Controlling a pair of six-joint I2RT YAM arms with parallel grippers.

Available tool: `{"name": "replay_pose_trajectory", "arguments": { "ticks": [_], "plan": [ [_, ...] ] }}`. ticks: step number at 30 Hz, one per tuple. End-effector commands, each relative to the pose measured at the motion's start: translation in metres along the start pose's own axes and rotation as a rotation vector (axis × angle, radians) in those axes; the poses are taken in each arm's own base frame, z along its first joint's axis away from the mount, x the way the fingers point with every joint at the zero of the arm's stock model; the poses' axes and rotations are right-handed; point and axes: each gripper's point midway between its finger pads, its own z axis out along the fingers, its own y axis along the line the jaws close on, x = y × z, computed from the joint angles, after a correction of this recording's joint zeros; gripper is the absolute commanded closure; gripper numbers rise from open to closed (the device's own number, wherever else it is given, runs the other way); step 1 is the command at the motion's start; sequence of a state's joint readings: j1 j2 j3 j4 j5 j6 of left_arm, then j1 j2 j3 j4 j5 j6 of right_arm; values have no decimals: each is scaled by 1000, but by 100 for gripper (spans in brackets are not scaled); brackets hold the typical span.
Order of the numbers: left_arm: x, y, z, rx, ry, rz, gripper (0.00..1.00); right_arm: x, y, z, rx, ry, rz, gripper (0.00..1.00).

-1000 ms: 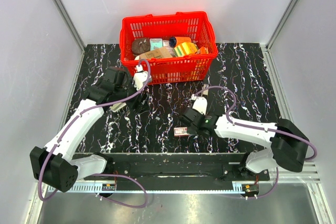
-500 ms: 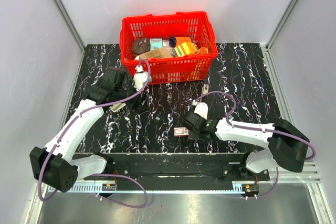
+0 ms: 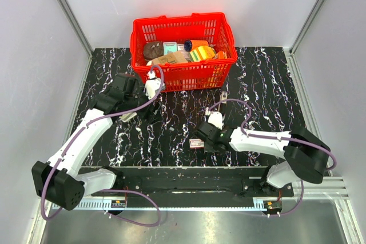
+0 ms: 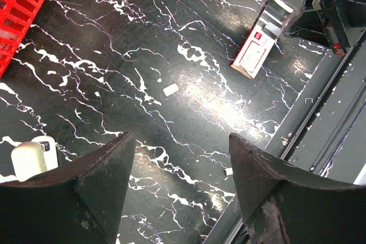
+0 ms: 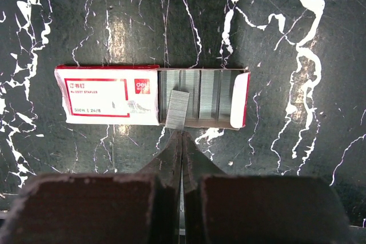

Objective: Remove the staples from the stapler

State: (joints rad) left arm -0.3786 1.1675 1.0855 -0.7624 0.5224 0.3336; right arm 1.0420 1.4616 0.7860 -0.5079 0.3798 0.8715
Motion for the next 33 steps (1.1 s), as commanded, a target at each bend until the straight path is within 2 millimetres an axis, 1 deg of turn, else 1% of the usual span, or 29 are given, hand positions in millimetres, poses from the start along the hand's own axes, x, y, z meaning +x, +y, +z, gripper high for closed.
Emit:
{"name": "replay_pose_trajectory", "arguments": {
  "ticks": [1,10,24,30,33],
  "plan": [
    [-7,-3,-5,-1,-40,41,30,-17,15,-3,-28,-54,-1,100],
    [-1,-7,-4,12,-35,42,30,-22,14,-3,-22,-82,3,100],
    [0,-9,-3,30,-35,42,30,-29,14,3,13,-106,-10,100],
    [1,-10,-3,33,-36,37,30,-36,15,4,14,-122,-13,100],
    [2,-10,-3,33,-35,40,30,-44,19,-1,1,-137,-8,100]
  ]
}}
